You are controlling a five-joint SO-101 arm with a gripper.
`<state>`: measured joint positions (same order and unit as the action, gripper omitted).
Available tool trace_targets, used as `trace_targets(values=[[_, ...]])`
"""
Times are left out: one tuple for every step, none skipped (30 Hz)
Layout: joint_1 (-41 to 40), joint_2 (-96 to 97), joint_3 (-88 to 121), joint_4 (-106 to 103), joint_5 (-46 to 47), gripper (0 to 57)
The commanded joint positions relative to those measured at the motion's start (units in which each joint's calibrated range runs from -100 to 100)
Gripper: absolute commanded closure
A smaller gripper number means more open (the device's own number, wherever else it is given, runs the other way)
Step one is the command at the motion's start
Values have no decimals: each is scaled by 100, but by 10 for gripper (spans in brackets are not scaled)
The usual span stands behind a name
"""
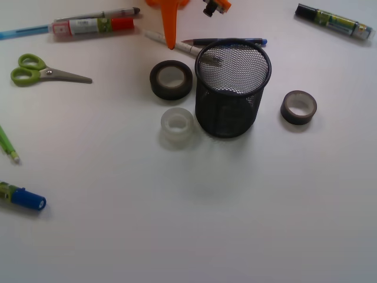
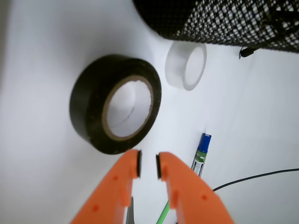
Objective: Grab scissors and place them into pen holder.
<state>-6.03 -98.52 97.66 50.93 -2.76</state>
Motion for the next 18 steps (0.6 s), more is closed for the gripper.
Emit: trace_targets(values=[[1153, -46, 89, -62, -151, 241], [1153, -46, 89, -54, -151, 241], [1153, -46, 89, -45, -151, 241], [1153, -46, 89, -45, -151, 241], [1153, -46, 89, -45, -151, 241], [1153, -46, 89, -45, -151, 241], [1153, -46, 89, -45, -151, 241], [1153, -46, 89, -45, -151, 241], [1153, -46, 89, -45, -151, 241], [1153, -46, 89, -45, -151, 241], [1153, -46, 89, -45, -151, 241], [1153, -46, 80, -45, -151, 241], [1160, -46, 62, -62, -151, 241], [1212, -55, 52, -71, -137, 241], [1302, -55, -2, -167, -68, 241], [1482, -29, -138, -298, 49, 241], [1706, -21, -337, -386, 171, 241], [2207, -4, -998, -421, 376, 242]])
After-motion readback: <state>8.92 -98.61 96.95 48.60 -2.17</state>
